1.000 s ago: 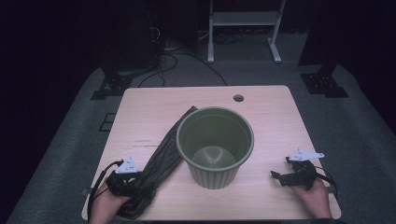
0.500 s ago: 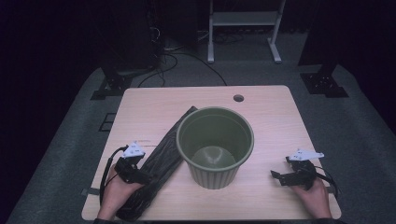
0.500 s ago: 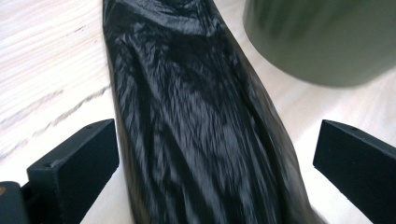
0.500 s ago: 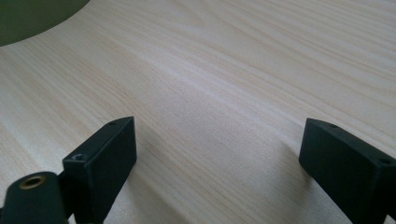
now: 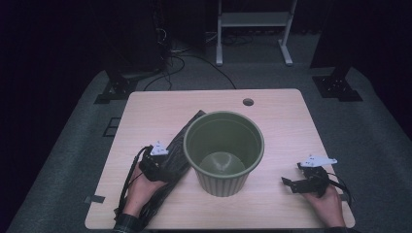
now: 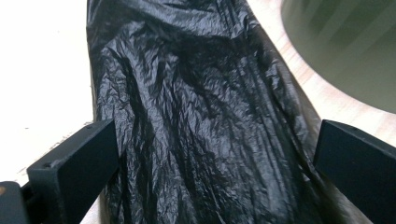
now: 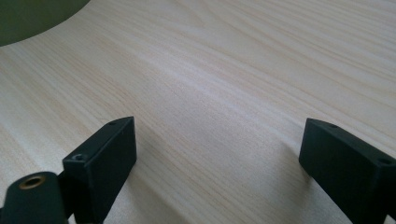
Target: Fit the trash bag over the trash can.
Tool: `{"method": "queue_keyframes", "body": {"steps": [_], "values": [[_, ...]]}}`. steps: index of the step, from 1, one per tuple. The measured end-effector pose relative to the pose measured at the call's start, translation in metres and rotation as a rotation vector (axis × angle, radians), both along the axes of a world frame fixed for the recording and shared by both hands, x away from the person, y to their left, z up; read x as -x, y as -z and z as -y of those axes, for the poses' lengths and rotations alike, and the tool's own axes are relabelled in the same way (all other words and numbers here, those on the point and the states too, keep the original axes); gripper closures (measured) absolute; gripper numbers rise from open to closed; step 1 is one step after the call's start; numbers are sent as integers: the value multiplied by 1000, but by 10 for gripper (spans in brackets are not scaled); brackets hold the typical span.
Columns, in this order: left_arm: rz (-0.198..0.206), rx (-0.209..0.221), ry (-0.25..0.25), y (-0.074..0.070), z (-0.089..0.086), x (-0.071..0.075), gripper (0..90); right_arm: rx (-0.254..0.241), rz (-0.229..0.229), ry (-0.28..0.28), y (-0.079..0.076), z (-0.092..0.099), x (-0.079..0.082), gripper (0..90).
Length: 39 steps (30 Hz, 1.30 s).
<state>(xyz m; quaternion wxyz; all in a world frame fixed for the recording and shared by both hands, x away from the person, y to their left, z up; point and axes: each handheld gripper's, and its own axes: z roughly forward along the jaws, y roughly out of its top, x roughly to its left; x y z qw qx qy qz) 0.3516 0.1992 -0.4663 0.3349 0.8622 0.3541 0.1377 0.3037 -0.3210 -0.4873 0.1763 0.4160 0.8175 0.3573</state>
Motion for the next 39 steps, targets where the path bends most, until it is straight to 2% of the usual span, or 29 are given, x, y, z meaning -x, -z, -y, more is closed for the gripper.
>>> {"method": "queue_keyframes", "body": {"steps": [5, 14, 15, 17, 22, 27, 30, 33, 37, 39], "values": [[-2, -68, -9, 7, -1, 1, 0, 0, 0, 0, 0, 0, 0, 97], [-30, -60, 25, 8, 2, 4, 0, 0, 0, 0, 0, 0, 0, 97], [-22, -46, 35, 7, 1, 5, 9, 0, 0, 0, 0, 0, 0, 97], [-2, -27, 62, 5, 0, 8, 123, 0, 0, 0, 0, 0, 0, 98], [3, -12, 114, 1, -4, 12, 482, 0, 0, 0, 0, 0, 0, 98], [10, -19, 166, 0, -6, 15, 843, 0, 0, 0, 0, 0, 0, 97], [23, -45, 205, -1, -6, 17, 884, 0, 0, 0, 0, 0, 0, 98], [35, -47, 251, -3, -8, 21, 885, 0, 0, 0, 0, 0, 0, 98], [45, -8, 309, -12, -15, 30, 884, 0, -1, 1, 0, 0, 0, 98], [58, 33, 343, -17, -20, 36, 884, 0, 0, 0, 0, 0, 0, 98]]}}
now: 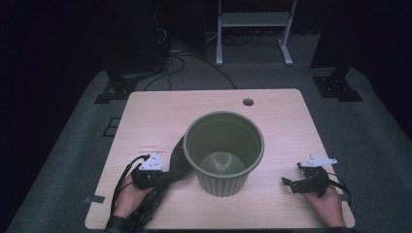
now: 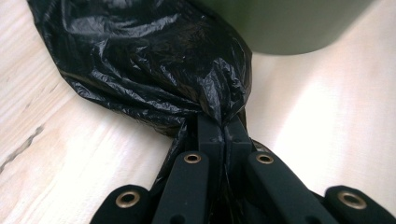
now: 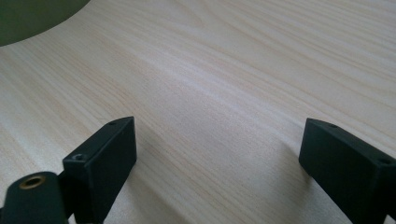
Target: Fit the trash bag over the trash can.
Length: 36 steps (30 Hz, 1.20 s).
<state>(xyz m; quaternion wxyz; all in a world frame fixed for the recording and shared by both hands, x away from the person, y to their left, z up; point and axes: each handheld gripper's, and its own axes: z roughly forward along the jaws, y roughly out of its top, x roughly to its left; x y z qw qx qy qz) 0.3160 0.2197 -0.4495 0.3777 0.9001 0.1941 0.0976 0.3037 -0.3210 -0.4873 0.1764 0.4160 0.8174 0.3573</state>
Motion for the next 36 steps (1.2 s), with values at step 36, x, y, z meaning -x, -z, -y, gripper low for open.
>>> {"method": "queue_keyframes", "body": {"steps": [36], "values": [[172, 366, 392, -108, -9, 20, 883, -1, -1, 10, 0, 0, 0, 99]]}}
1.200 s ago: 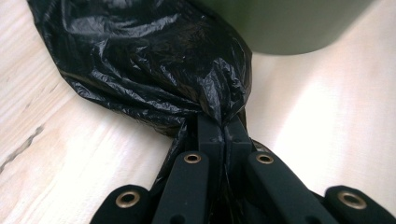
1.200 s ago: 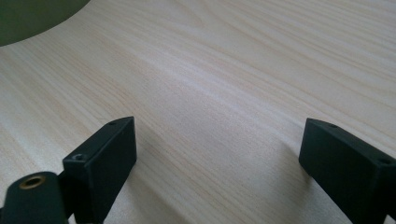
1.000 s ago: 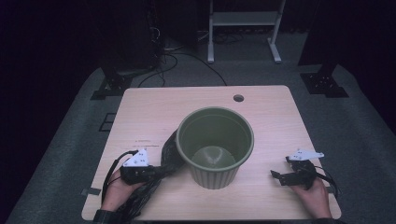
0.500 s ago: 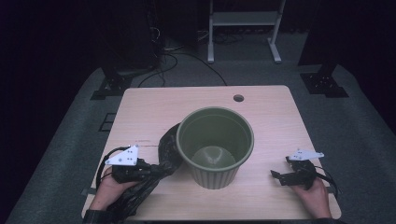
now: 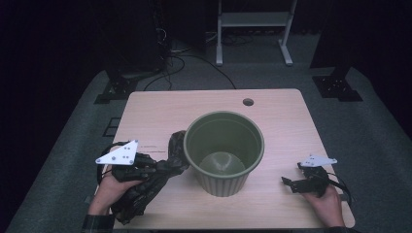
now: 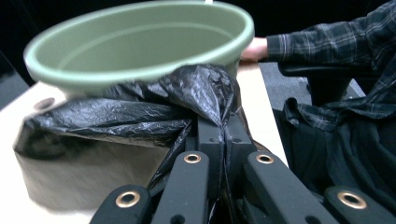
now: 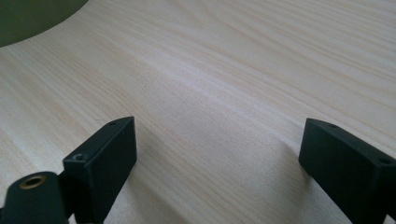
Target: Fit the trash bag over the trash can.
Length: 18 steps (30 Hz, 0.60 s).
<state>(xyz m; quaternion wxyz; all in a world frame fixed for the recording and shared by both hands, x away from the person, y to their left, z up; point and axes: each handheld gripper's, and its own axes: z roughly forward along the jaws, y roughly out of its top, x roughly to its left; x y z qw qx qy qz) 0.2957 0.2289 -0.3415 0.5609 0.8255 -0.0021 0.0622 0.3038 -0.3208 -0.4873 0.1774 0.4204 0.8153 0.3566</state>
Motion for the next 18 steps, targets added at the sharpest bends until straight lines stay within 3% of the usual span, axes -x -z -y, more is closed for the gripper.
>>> {"method": "queue_keyframes", "body": {"steps": [10, 18], "values": [[58, 86, 53, -28, 14, -8, 883, 0, 0, 2, 0, 0, 0, 99], [80, 111, 103, -50, 35, -19, 883, 0, 0, 2, 0, 0, 0, 98]]}}
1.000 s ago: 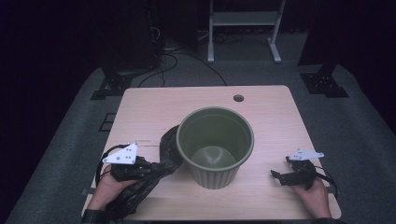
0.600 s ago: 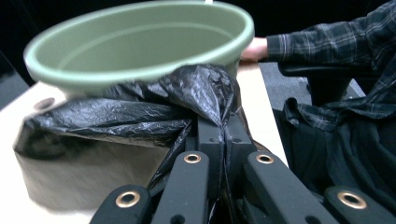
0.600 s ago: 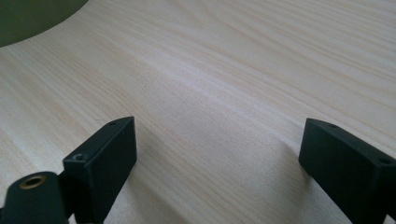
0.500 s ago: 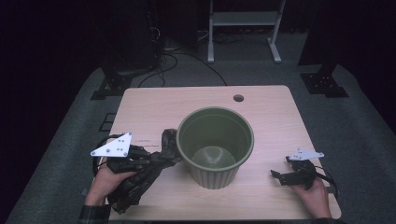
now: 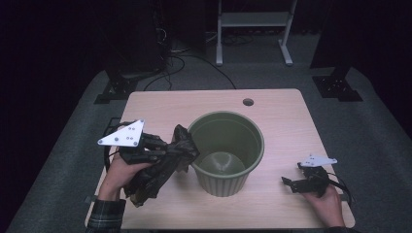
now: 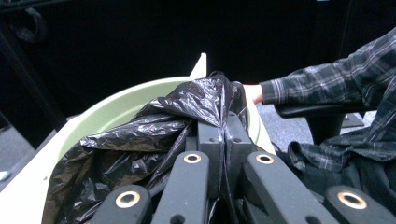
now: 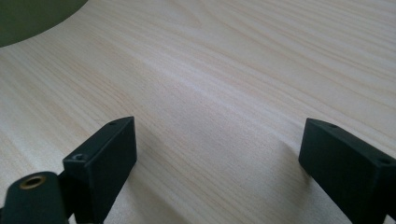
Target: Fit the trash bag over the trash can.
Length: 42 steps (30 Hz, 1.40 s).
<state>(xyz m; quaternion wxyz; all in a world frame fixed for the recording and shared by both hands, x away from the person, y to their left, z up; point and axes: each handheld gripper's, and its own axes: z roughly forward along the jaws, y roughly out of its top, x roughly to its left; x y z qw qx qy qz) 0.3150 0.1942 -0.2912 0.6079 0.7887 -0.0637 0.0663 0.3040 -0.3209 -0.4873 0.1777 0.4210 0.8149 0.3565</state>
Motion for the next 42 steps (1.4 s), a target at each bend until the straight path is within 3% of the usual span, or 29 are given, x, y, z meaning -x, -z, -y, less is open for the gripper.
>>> {"method": "queue_keyframes", "body": {"steps": [9, 26, 42], "values": [[6, 10, 60, -14, 24, -12, 883, 0, 0, -1, 0, 0, 0, 98], [-15, 15, 179, -47, 87, -42, 883, 0, 0, -2, 0, 0, 0, 98], [-4, 11, 258, -74, 137, -49, 883, 0, 0, -4, 0, 0, 0, 98]]}}
